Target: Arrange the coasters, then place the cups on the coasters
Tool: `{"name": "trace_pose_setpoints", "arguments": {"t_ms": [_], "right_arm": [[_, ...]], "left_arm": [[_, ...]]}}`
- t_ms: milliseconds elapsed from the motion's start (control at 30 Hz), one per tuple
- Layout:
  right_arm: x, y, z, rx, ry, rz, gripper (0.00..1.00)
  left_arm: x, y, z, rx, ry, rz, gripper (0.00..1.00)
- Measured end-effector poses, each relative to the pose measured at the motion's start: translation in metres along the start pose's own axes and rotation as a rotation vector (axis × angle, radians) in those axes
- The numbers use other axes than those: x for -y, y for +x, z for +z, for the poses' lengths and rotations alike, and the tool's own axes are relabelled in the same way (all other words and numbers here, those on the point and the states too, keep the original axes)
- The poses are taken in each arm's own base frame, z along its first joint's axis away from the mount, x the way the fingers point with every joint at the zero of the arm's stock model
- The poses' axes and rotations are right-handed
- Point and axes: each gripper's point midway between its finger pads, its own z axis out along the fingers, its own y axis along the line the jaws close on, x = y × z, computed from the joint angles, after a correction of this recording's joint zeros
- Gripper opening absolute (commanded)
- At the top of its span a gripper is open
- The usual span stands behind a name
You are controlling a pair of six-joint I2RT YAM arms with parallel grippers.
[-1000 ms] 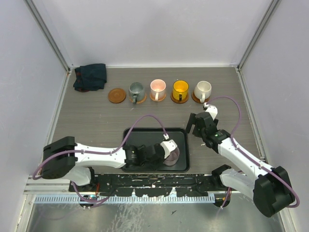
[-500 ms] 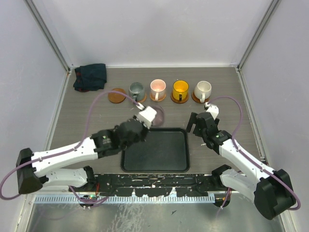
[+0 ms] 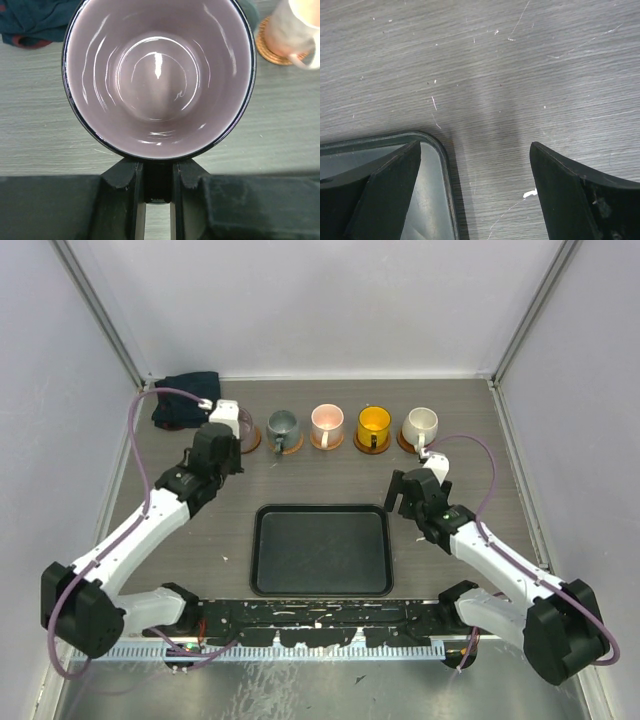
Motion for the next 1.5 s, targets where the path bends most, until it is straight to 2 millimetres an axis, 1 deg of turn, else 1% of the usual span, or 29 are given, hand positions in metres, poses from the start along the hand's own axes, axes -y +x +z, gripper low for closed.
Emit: {"name": "trace_pose_setpoints", "arguments": {"t_ms": [100, 233, 300, 367, 467, 567, 667, 867, 1067, 1167, 1300, 1500], "right_arm": [[0.002, -0.009, -0.002, 0.030, 0.017, -0.001, 0.95], [0.005, -0.030, -0.010, 0.099, 0.036, 0.008, 0.96], [0.005, -0.042, -0.015, 0.135, 0.046, 0.015, 0.96], [0.005, -0.052, -0.018, 0.162, 0.055, 0.019, 0.96], [0.007, -0.057, -0.019, 0.181, 0.072, 0.018, 0.96], [0.010, -0.056, -0.017, 0.176, 0.088, 0.010, 0.96], [0.010, -0.052, -0.012, 0.160, 0.100, 0.000, 0.96], [0.011, -0.046, -0.006, 0.134, 0.111, -0.013, 0.96], [0.009, -0.046, -0.005, 0.133, 0.103, -0.012, 0.96], [0.008, -0.046, -0.005, 0.133, 0.100, -0.011, 0.96], [0.007, -0.045, -0.004, 0.131, 0.095, -0.010, 0.96], [0.006, -0.043, -0.002, 0.121, 0.093, -0.011, 0.96]], "left_arm": [[-0.019, 0.001, 0.020, -0.033, -0.029, -0.049, 0.00], [-0.041, 0.006, 0.059, -0.084, -0.062, -0.122, 0.00], [-0.049, 0.014, 0.076, -0.110, -0.075, -0.149, 0.00], [-0.055, 0.026, 0.089, -0.144, -0.089, -0.164, 0.00], [-0.053, 0.042, 0.107, -0.193, -0.082, -0.166, 0.00], [-0.048, 0.044, 0.118, -0.197, -0.065, -0.166, 0.00], [-0.043, 0.038, 0.132, -0.179, -0.047, -0.170, 0.00], [-0.037, 0.025, 0.152, -0.150, -0.029, -0.175, 0.00], [-0.033, 0.025, 0.172, -0.163, -0.020, -0.168, 0.00], [-0.031, 0.028, 0.177, -0.179, -0.013, -0.167, 0.00], [-0.029, 0.032, 0.177, -0.203, -0.007, -0.164, 0.00], [-0.032, 0.030, 0.180, -0.210, -0.010, -0.151, 0.00]]}}
